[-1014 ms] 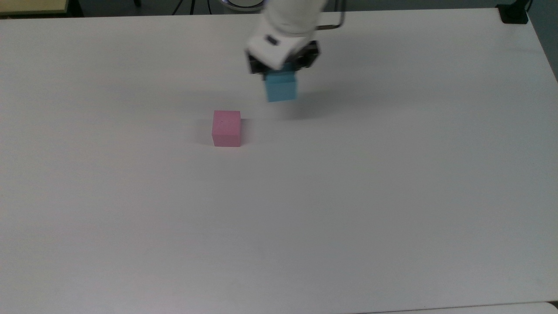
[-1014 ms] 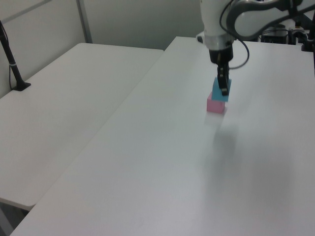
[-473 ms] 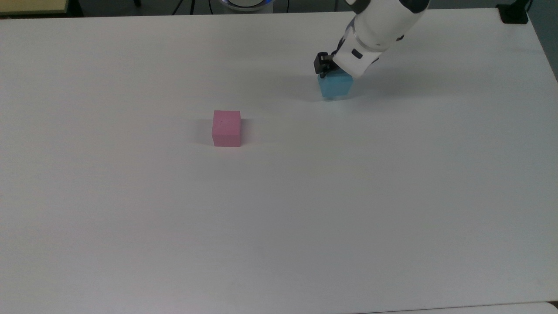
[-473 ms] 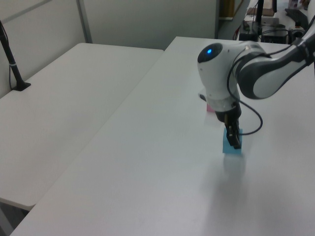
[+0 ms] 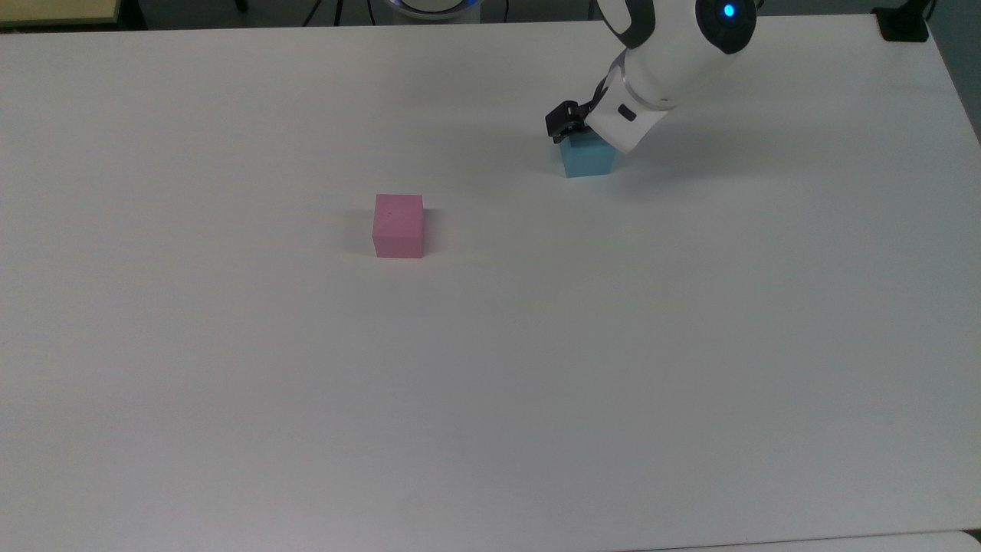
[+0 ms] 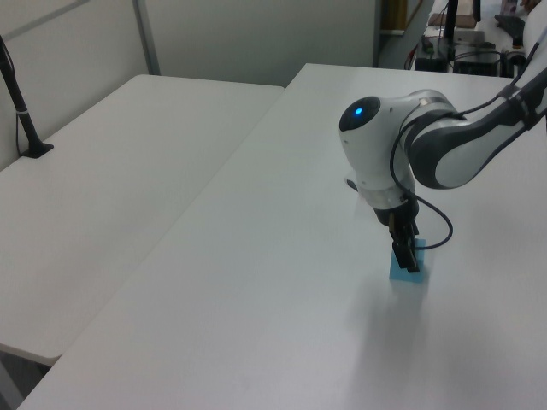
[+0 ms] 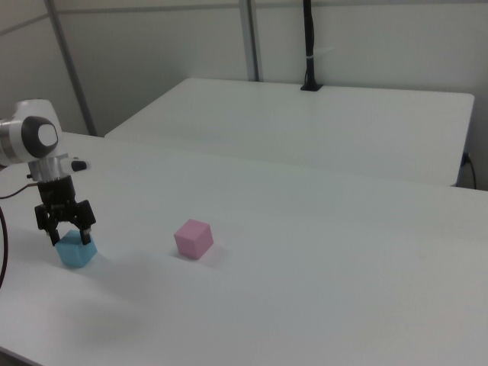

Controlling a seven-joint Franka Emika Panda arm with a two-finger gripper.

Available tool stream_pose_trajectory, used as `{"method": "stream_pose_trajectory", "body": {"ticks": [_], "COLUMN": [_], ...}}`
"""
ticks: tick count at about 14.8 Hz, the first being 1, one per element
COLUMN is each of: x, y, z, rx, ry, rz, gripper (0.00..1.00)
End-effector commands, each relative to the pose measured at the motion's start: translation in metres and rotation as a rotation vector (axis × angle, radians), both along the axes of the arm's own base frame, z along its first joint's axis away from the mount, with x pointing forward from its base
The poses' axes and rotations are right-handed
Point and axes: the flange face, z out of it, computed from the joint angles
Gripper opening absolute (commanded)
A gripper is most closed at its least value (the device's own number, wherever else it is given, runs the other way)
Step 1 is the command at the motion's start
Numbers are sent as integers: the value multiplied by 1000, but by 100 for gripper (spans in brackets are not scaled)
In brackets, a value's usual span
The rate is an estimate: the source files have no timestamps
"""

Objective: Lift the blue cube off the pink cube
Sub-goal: 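Open the gripper and raise it away from the blue cube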

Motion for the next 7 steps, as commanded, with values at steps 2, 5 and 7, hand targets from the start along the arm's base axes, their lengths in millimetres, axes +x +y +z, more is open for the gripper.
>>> {"method": "stream_pose_trajectory", "body": {"ticks": [2,5,7], "x": [19,30,45], "y": [-70,-144,-206], "z": [124,190,224], "rx": [96,137,170], "ry": [-133,-180,-240], "rz": [-102,-148,-204], "gripper": [100,100,100]}}
